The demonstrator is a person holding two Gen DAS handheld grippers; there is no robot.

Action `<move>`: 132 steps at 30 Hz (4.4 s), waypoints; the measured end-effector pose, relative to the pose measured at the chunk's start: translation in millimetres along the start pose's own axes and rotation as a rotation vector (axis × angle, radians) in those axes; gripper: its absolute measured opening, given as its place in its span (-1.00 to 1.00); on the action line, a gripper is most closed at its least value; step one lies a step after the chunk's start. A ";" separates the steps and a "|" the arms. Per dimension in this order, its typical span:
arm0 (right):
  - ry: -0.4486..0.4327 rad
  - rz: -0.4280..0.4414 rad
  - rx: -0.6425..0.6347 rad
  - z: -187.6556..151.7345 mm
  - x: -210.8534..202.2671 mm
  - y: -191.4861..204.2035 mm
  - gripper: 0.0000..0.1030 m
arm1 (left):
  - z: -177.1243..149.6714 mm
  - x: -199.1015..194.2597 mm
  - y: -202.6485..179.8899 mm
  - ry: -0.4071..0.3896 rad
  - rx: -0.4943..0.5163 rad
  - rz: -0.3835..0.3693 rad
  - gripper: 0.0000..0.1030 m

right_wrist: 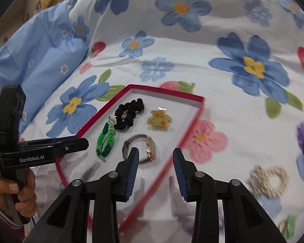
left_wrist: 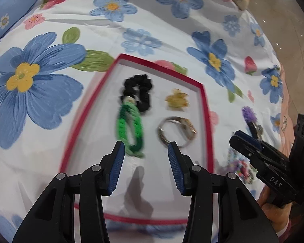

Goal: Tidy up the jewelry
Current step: 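Place the green hair tie and watch in the red box, open both tools, then grasp the purple hair clip with the left tool while the right tool grasps the green bow tie, then lower purple clip and green bow tie into the red box and release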

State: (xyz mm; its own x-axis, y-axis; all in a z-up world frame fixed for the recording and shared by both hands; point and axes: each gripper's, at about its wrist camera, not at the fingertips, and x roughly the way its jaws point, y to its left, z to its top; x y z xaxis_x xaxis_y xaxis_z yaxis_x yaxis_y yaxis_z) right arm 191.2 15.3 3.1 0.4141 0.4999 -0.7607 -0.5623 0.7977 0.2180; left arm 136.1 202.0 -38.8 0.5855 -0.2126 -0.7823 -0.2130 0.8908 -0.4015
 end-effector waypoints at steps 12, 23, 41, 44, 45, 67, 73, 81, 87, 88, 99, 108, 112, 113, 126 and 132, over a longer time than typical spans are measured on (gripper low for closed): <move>-0.078 -0.075 0.171 -53.7 -84.9 -64.6 -0.20 | -26.2 -13.7 -72.6 0.017 0.110 -0.071 -0.04; -0.099 -0.159 0.277 -102.0 -127.7 -115.7 -0.17 | -49.4 1.9 -127.9 0.080 0.232 -0.090 -0.04; -0.072 -0.227 0.352 -132.7 -131.1 -163.8 -0.16 | -60.7 52.6 -175.9 0.164 0.381 -0.056 -0.04; -0.052 -0.235 0.332 -129.4 -122.7 -167.6 -0.16 | -57.3 64.6 -180.0 0.183 0.397 -0.048 -0.04; -0.044 -0.236 0.323 -127.9 -119.2 -169.1 -0.16 | -56.0 68.6 -181.4 0.187 0.403 -0.044 -0.04; -0.031 -0.246 0.277 -124.3 -107.1 -174.6 -0.95 | -62.9 79.9 -185.0 0.213 0.417 -0.115 -0.85; -0.070 -0.206 0.282 -117.8 -120.7 -162.8 -0.95 | -61.3 55.2 -171.2 0.176 0.363 -0.146 -0.85; -0.078 -0.136 0.240 -105.4 -118.8 -128.9 -0.95 | -60.9 24.0 -145.8 0.129 0.302 -0.160 -0.85; -0.064 -0.074 0.186 -96.2 -106.8 -94.5 -0.95 | -59.3 2.6 -114.4 0.093 0.217 -0.168 -0.85; -0.063 -0.063 0.175 -94.0 -104.5 -87.8 -0.95 | -59.2 -0.8 -109.8 0.086 0.209 -0.163 -0.85; -0.052 0.030 0.092 -71.6 -86.1 -33.5 -0.95 | -56.0 -24.6 -60.8 0.031 0.116 -0.136 -0.85; -0.020 0.109 0.030 -49.3 -53.8 8.7 -0.95 | -45.7 -30.5 -9.2 0.002 0.016 -0.100 -0.85; 0.002 0.131 0.007 -39.1 -34.4 24.5 -0.95 | -41.3 -26.3 8.6 0.000 -0.021 -0.086 -0.85; 0.007 0.136 0.002 -36.9 -29.6 27.9 -0.95 | -39.7 -24.3 12.5 0.001 -0.029 -0.084 -0.85; 0.091 0.150 -0.020 -28.2 25.7 48.9 -0.95 | -24.8 7.5 39.4 0.035 -0.091 -0.089 -0.85; 0.132 0.134 -0.031 -26.4 46.5 50.2 -0.95 | -22.3 26.3 46.3 0.074 -0.101 -0.062 -0.84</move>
State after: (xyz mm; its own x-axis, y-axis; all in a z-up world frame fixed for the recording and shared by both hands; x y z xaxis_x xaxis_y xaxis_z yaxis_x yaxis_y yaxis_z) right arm 163.3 69.6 -37.4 0.2377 0.5509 -0.8000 -0.6289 0.7150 0.3055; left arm 124.2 228.7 -88.5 0.5412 -0.2985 -0.7861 -0.2585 0.8306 -0.4933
